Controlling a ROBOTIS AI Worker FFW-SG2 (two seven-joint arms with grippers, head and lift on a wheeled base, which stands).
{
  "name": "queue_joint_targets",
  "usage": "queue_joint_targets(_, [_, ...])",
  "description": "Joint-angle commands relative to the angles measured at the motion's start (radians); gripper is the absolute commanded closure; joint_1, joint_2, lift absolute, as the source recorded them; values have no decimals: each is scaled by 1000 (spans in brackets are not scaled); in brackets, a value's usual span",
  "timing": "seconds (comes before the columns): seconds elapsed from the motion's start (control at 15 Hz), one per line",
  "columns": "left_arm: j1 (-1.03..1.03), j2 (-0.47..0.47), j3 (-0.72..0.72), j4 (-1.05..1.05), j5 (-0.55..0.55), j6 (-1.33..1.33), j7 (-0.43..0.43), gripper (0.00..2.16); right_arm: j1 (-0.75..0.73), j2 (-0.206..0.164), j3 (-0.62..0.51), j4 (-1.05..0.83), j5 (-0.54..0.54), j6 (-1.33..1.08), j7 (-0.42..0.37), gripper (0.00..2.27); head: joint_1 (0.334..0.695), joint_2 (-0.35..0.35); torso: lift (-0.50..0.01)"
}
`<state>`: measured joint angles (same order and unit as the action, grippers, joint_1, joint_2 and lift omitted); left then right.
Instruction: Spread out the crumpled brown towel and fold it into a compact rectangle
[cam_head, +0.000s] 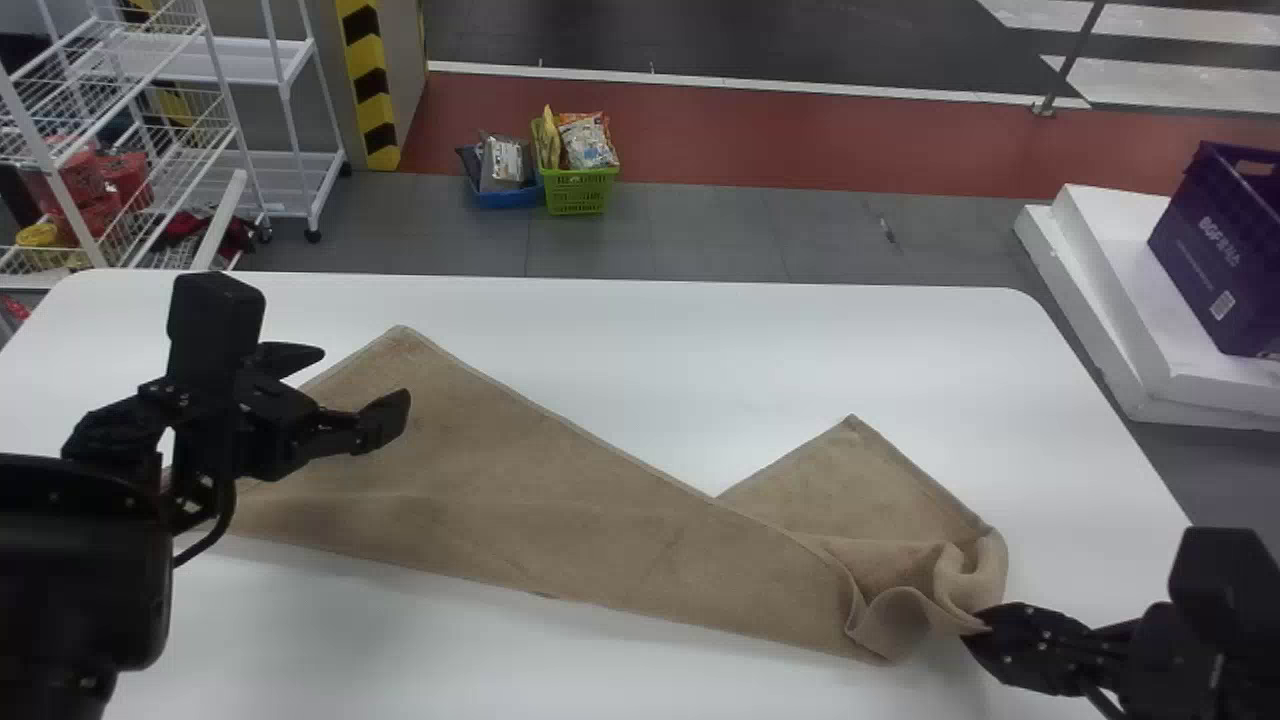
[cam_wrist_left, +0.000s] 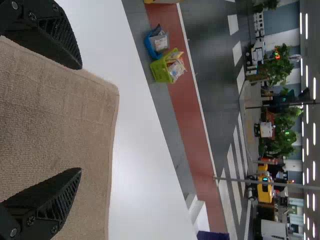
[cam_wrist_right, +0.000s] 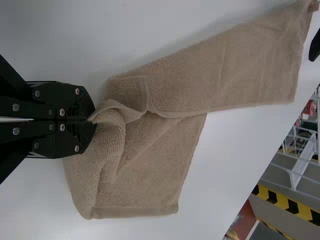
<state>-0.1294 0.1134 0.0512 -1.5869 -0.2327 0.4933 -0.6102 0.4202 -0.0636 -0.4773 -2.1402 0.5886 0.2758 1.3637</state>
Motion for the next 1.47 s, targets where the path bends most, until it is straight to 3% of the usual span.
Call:
queue_joint_targets(0.0, [-39,-6,-10,67,-17,0,1,100,8,1,3,-6,0,0,3,1312,695,-118,-127])
queue_joint_targets(0.4, [-101,-6,-7,165,-99,49,12,144,12,1,-3,-6,0,-6,3,1312,695,-105,-127])
queue_joint_targets(0.93, [-110,3,-4,194,-106,55,-11,225,12,-1,-6,-1,-4,-22,3,1312,695,-85,-127])
queue_joint_targets(1.33, [-111,5,4,206,-119,58,-56,431,12,1,-7,0,-9,-22,3,1312,695,-88,-127])
queue_joint_targets(1.4, [-111,6,6,205,-119,58,-65,556,12,-1,-7,0,-9,-22,3,1312,695,-88,-127])
